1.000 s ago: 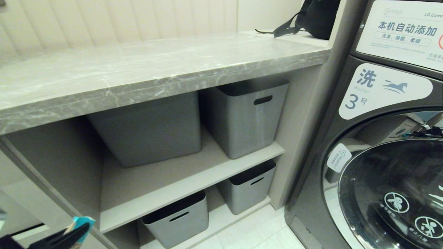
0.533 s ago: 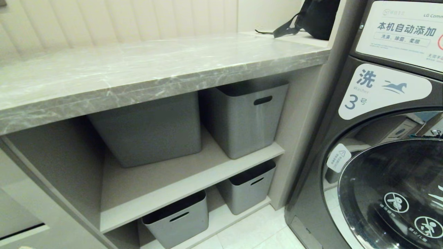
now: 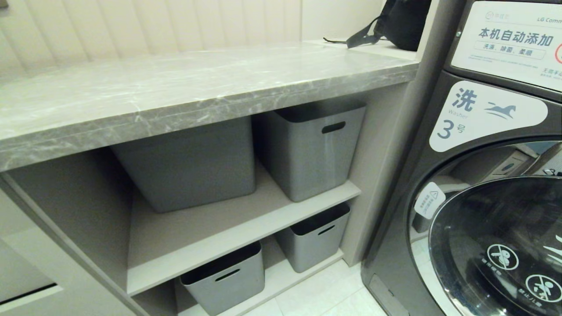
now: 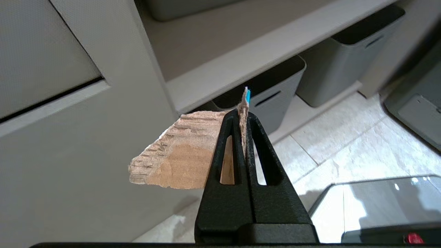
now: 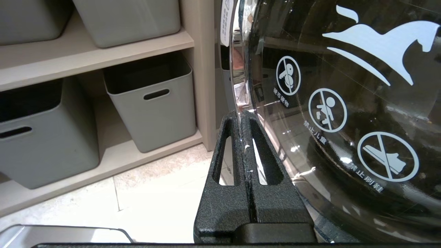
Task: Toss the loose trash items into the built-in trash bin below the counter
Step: Put the garbage in the trash can
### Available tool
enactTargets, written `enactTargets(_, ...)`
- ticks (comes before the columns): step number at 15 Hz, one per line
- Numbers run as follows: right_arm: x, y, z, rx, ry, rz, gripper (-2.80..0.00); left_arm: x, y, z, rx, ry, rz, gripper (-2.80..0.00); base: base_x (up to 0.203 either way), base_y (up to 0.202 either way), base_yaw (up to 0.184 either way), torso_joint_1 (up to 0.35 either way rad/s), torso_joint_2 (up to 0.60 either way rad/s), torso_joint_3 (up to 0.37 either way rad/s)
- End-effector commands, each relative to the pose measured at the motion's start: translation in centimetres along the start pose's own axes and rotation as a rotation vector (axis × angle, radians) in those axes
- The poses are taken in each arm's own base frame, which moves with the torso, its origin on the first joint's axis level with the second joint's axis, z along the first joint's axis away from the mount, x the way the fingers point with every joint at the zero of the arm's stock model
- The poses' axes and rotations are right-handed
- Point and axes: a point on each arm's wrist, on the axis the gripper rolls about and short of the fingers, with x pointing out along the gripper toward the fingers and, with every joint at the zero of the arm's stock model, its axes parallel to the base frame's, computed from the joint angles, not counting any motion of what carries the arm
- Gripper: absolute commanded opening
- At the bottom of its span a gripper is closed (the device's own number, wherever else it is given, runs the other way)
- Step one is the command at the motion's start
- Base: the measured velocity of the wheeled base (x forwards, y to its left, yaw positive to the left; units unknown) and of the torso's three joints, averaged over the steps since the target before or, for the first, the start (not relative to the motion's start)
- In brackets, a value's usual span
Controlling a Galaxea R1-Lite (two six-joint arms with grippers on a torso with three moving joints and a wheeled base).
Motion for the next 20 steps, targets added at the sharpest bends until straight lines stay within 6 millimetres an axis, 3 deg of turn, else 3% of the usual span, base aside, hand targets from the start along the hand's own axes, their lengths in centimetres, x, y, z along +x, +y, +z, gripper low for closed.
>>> enactTargets(1, 0.0, 0.0, 0.0, -0.005, -0.002, 0.004, -2.80, 0.0, 0.0, -0.1, -0.001, 0.010, -0.009, -2.80, 0.000, 0.000, 0.000, 0.000, 0.00, 0.000)
enactTargets(6, 0.0, 0.0, 0.0, -0.013, -0.001, 0.004, -2.80, 0.0, -0.1, -0.7, 0.000, 0.066, -0.026, -2.80, 0.000, 0.000, 0.000, 0.000, 0.00, 0.000)
enactTargets(13, 0.0, 0.0, 0.0, -0.013, -0.001, 0.004, -2.80, 0.0, -0.1, -0.6, 0.001, 0.061, -0.030, -2.80, 0.000, -0.006, 0.162, 0.001, 0.00, 0.001)
enactTargets(17, 0.0, 0.0, 0.0, -0.013, -0.001, 0.004, -2.80, 0.0, 0.1, 0.5, 0.002, -0.043, 0.014, -2.80, 0.003, -0.007, 0.172, 0.003, 0.00, 0.004)
enactTargets(20, 0.0, 0.0, 0.0, -0.010, -0.001, 0.005, -2.80, -0.5, 0.3, 3.1, 0.041, -0.256, 0.052, -2.80, 0.000, -0.007, 0.164, 0.003, 0.00, 0.002)
